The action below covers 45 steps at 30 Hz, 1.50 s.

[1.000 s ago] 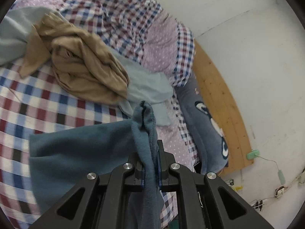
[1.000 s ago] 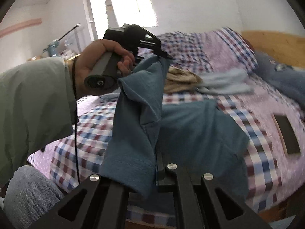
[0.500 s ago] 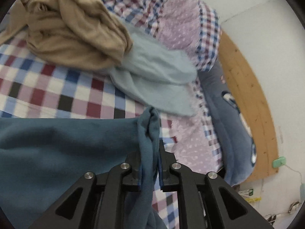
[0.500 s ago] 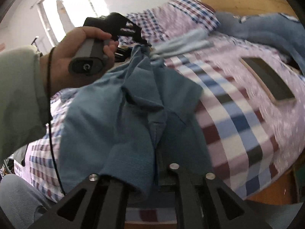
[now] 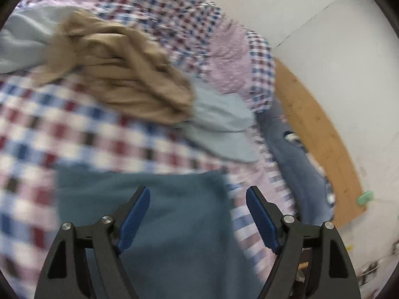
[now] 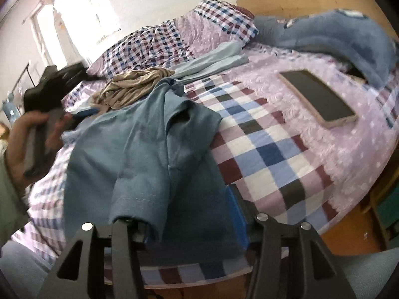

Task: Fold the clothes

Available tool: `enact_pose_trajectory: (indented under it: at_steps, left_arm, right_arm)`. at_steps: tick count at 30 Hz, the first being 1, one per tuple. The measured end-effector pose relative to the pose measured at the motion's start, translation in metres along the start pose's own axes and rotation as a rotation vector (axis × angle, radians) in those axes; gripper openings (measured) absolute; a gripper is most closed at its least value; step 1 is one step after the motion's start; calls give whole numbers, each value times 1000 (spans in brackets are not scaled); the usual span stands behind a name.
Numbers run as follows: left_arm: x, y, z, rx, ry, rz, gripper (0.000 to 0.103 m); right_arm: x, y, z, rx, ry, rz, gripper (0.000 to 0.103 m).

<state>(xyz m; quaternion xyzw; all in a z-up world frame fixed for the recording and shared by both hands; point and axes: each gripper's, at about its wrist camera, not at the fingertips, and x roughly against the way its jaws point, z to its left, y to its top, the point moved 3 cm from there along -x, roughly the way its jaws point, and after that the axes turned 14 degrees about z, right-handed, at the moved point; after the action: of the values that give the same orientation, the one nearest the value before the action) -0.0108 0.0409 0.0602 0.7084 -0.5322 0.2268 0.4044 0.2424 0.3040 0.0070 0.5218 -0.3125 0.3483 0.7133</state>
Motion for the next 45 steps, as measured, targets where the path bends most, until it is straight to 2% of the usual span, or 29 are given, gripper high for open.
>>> enact_pose_trajectory:
  at_steps: [3, 5, 9, 12, 14, 18, 19, 23, 28, 32, 38, 42, 45]
  left_arm:
    - [16, -24, 26, -33, 66, -22, 83]
    - [24, -36, 35, -43, 57, -58, 83]
    - [15, -52, 45, -81, 87, -55, 83]
    - [-3, -58, 50, -114, 156, -20, 83]
    - [-8, -59, 50, -125, 163, -45, 83]
    - [-16, -59, 45, -164, 219, -72, 84]
    - [-18, -60, 45, -171, 228, -75, 84]
    - [-20, -61, 44, -184, 245, -76, 85]
    - [-21, -62, 45, -186, 247, -74, 86]
    - [-19, -63, 46, -182, 243, -68, 86]
    - [0, -81, 43, -166, 217, -16, 86]
    - [17, -110, 41, -191, 184, 47, 86]
    - [29, -144, 48, -200, 186, 102, 86]
  right_arm:
    - [4, -2, 18, 125, -155, -42, 58]
    - [6, -5, 30, 203, -239, -77, 60]
    - [6, -16, 53, 381, -413, -136, 64]
    - [9, -15, 48, 345, -348, -141, 65]
    - [12, -13, 44, 318, -302, -144, 65]
    - [21, -7, -14, -51, -90, -87, 65]
    - [19, -9, -26, -124, -63, -69, 65]
    - [19, -21, -55, -316, -14, -33, 65]
    - [19, -34, -77, -476, 23, 25, 66]
    - [24, -29, -68, -408, -9, 19, 65]
    - [24, -14, -42, -236, 14, -4, 65]
    - [11, -2, -44, -232, 35, -6, 64]
    - [2, 2, -49, -272, 57, 7, 58]
